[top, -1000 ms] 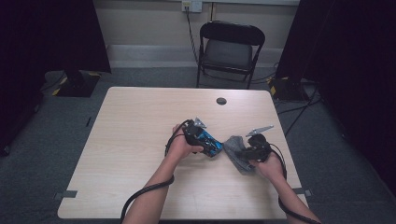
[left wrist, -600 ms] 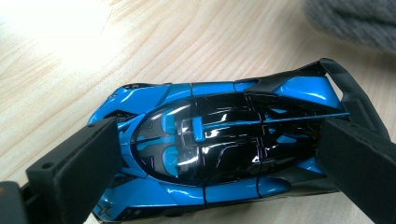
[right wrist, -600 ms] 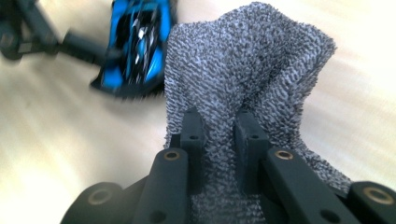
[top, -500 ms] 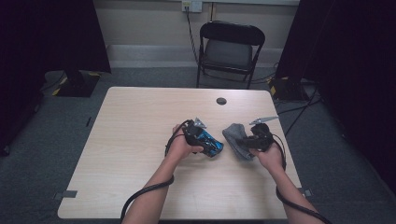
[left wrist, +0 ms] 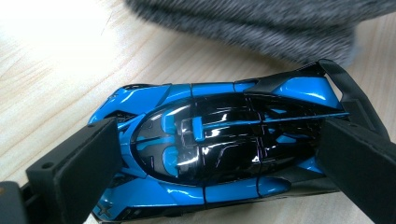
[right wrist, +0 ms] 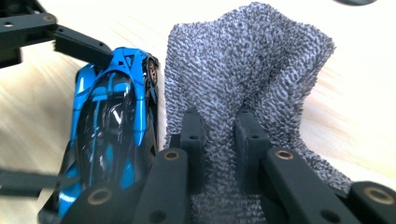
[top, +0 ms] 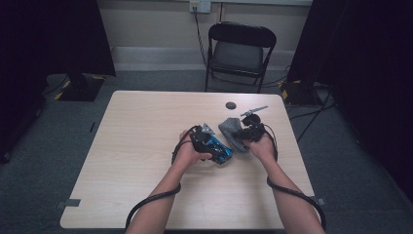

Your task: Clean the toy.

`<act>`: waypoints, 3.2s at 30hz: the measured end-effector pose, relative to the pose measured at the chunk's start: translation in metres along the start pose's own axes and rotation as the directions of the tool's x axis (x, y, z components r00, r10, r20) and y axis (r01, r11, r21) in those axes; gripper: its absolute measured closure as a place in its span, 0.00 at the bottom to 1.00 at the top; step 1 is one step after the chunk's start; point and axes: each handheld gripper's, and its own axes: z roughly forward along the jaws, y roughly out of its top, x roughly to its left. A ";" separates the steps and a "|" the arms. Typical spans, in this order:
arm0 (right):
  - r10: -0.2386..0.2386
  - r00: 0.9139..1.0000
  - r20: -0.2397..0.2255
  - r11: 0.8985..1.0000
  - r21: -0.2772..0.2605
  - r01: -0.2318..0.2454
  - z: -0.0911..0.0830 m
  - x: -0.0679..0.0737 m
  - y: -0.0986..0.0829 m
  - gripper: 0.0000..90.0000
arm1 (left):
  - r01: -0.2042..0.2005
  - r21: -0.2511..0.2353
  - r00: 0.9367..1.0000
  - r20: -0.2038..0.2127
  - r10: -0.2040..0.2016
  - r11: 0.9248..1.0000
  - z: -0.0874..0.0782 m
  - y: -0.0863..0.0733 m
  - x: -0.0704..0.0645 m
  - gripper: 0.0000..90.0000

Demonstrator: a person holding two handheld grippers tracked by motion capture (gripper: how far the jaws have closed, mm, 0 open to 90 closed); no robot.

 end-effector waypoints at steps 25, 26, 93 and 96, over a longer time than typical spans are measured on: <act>-0.028 1.000 0.001 0.996 0.081 0.028 0.046 0.021 0.011 0.85 | 0.001 -0.003 1.000 0.001 -0.001 1.000 0.000 0.000 0.000 0.00; -0.029 1.000 0.002 0.996 0.082 0.029 0.046 0.021 0.011 0.85 | 0.002 -0.003 1.000 0.001 -0.002 1.000 0.000 0.000 0.000 0.00; -0.052 0.996 -0.073 0.996 0.073 0.057 -0.002 0.008 -0.047 0.85 | -0.001 -0.003 1.000 0.001 0.001 1.000 0.000 0.000 -0.001 0.00; -0.060 0.995 -0.076 0.995 0.072 0.065 -0.005 0.007 -0.051 0.85 | -0.002 -0.004 1.000 0.002 0.002 1.000 0.000 0.000 -0.001 0.00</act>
